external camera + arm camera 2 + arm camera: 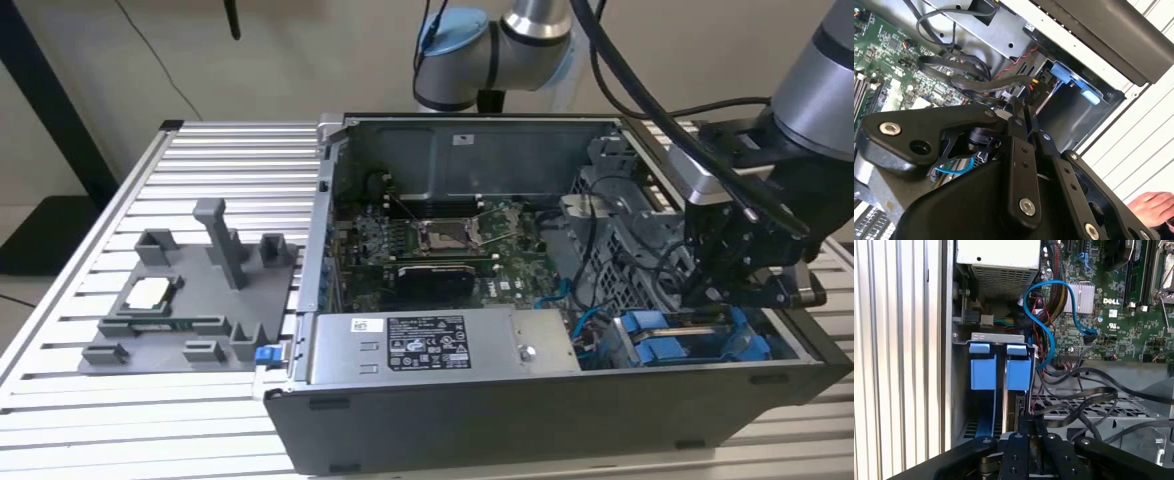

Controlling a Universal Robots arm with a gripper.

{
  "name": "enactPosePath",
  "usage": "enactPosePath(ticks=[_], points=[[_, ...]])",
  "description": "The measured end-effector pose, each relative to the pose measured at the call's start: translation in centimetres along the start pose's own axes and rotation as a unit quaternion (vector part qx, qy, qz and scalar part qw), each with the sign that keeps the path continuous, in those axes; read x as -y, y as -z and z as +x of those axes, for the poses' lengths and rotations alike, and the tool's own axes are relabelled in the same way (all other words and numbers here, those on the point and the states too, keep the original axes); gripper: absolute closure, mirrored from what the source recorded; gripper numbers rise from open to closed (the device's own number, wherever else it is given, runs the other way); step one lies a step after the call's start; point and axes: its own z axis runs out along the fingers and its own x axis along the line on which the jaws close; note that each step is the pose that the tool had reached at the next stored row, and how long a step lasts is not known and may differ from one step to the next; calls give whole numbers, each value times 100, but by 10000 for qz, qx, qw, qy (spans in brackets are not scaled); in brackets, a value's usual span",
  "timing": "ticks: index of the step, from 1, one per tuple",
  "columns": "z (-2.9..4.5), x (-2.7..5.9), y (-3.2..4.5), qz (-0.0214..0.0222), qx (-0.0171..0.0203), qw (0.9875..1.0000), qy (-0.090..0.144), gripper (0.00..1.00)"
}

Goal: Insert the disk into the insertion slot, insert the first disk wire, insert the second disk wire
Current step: 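Insert the second disk wire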

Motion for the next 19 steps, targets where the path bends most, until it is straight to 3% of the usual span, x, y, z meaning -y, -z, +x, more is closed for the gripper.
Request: enactPosePath(ticks=[13, 19], points=[[6, -6, -23, 12, -77, 10000, 2, 84], [6, -14, -38, 12, -96, 10000, 3, 84]])
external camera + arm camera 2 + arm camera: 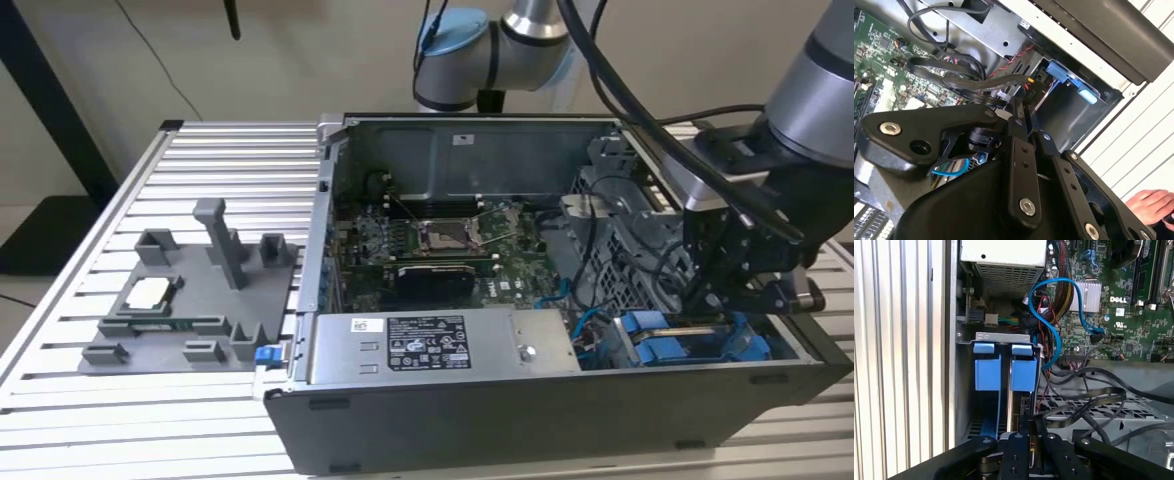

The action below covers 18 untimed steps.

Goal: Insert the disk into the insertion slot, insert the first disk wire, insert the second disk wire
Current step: 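Insert the second disk wire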

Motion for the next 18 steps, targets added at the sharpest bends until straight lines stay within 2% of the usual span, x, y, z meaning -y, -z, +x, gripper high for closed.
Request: enactPosePath(ticks=[12, 18], points=[[2, -7, -42, 1, 6, 10000, 1, 84], [5, -2, -64, 1, -9, 10000, 1, 84]])
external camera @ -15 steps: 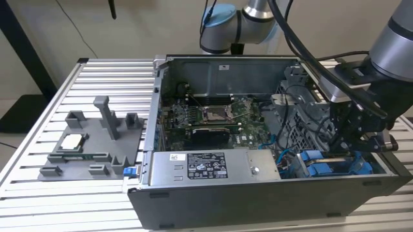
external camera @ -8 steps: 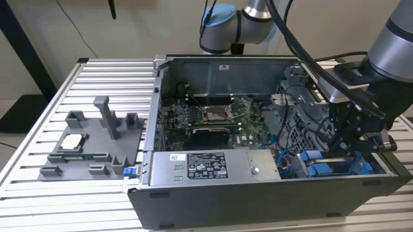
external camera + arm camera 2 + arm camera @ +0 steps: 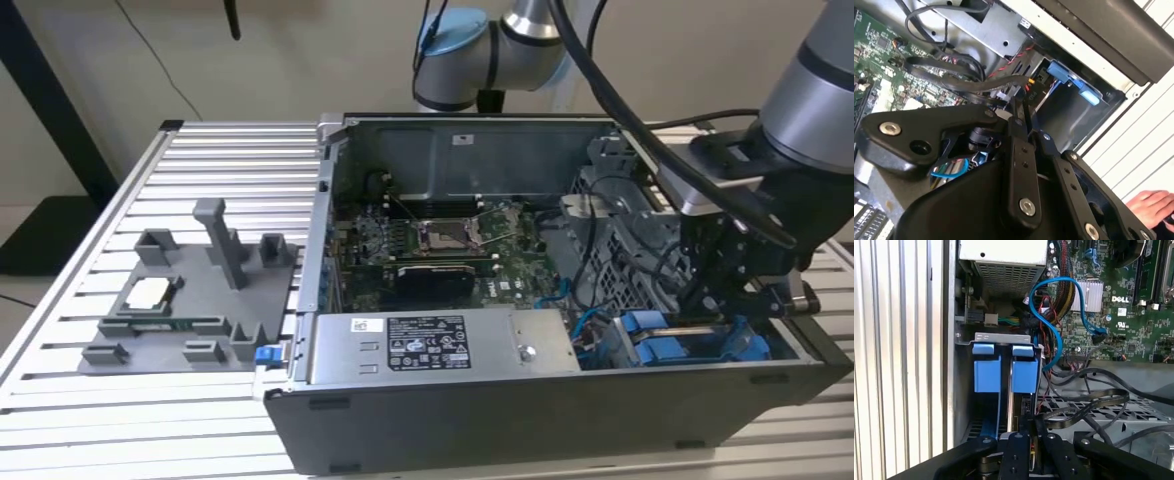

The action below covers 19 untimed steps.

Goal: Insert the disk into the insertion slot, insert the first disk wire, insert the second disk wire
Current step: 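Insert the second disk wire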

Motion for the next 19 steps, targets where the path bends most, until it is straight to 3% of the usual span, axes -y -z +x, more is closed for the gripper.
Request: enactPosePath(ticks=[4, 5, 10, 19], points=[[0, -1, -19, 1, 33, 10000, -2, 82], [-1, 0, -2, 0, 36, 10000, -3, 76], [-10, 12, 168, -4, 24, 10000, -2, 76], [-17, 21, 297, -4, 27, 10000, -2, 76]])
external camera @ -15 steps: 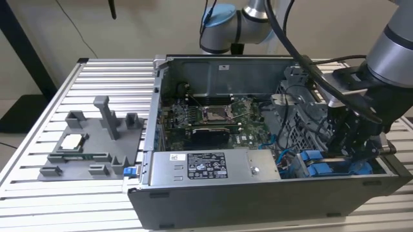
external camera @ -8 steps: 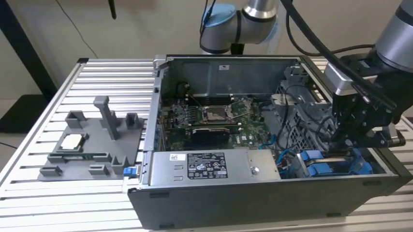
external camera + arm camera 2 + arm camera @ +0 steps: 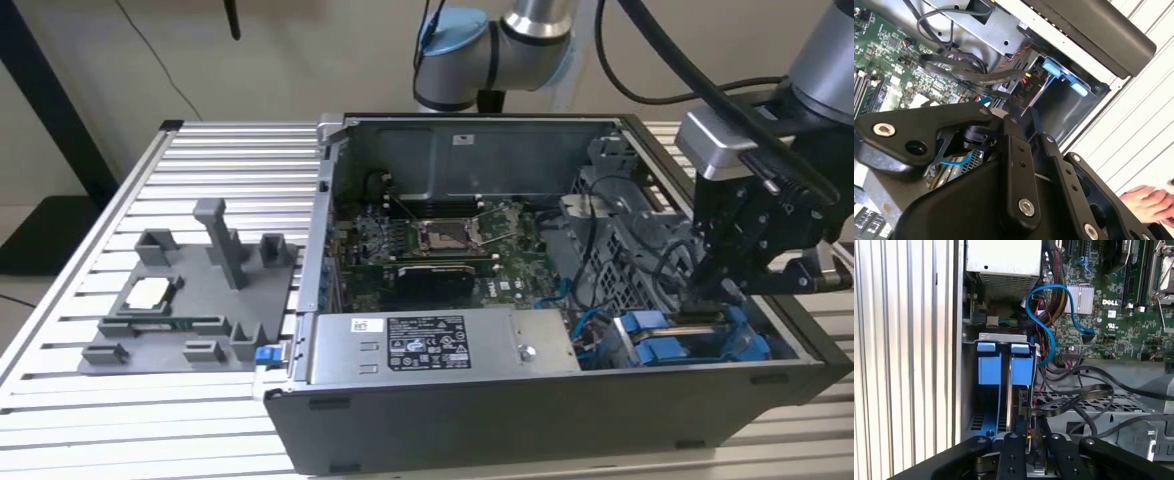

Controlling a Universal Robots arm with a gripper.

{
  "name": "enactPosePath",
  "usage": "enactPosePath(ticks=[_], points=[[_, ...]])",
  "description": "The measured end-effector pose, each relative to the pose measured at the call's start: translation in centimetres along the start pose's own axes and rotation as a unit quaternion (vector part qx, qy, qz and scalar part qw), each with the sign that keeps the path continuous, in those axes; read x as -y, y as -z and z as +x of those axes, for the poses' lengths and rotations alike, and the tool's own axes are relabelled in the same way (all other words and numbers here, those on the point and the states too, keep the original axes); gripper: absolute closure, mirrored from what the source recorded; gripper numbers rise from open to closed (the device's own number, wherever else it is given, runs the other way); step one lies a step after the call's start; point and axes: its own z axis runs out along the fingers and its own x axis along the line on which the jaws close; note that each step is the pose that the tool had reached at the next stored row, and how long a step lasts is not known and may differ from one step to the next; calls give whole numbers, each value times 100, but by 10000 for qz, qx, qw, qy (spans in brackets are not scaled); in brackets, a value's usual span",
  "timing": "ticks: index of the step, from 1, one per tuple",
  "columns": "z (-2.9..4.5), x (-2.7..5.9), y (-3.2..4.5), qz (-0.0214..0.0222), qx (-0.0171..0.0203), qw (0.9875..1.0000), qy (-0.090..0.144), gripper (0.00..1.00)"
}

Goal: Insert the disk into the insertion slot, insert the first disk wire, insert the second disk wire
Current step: 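Insert the second disk wire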

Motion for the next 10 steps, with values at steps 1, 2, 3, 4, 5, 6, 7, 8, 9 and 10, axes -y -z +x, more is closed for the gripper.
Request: enactPosePath(ticks=[1, 2, 3, 4, 5, 6, 7, 8, 9, 10], points=[[-1, 1, 8, 0, -1, 10000, 0, 76], [-1, 1, 16, 0, -1, 10000, 0, 76], [-2, 2, 23, 0, -1, 10000, 0, 76], [-2, 2, 27, 0, -1, 10000, 0, 76], [-2, 2, 28, 0, 0, 10000, 0, 76], [-2, 2, 28, 0, 1, 10000, 0, 76], [-2, 2, 30, 0, -1, 10000, 0, 76], [-2, 2, 31, 0, -1, 10000, 0, 76], [-2, 2, 31, 0, -1, 10000, 0, 76], [-2, 2, 32, 0, -1, 10000, 0, 76]])
